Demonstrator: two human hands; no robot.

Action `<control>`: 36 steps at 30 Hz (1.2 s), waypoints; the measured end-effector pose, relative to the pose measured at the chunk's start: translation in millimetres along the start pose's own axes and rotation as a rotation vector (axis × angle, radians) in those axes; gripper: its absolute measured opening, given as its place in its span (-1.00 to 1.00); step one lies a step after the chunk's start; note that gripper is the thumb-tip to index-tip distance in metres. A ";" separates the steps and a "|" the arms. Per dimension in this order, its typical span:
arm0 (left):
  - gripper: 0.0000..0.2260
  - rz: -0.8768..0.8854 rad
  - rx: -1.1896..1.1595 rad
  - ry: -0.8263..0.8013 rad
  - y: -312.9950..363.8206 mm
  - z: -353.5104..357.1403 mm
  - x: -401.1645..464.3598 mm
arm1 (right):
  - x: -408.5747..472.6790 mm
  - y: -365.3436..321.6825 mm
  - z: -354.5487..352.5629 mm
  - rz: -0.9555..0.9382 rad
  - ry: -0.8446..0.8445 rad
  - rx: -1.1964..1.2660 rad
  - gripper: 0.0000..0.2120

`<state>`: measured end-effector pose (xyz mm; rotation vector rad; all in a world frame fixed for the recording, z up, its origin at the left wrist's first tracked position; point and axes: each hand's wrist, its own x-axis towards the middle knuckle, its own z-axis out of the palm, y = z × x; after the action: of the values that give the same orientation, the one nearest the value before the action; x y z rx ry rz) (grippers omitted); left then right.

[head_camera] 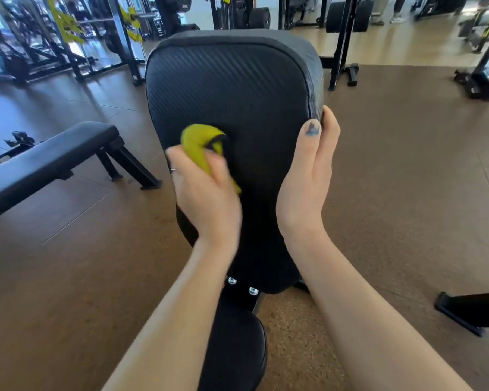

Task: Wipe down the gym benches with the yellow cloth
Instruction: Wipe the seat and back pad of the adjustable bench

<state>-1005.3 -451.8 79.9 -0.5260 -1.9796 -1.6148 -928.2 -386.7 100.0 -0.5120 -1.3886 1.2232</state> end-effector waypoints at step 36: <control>-0.89 0.053 -0.039 -0.005 -37.3 -5.4 5.2 | -2.5 2.5 3.6 -0.040 0.067 -0.001 -0.38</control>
<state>-1030.9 -465.2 55.1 -0.5925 -1.9253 -1.6238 -931.7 -389.3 97.4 -0.5190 -1.3365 1.1637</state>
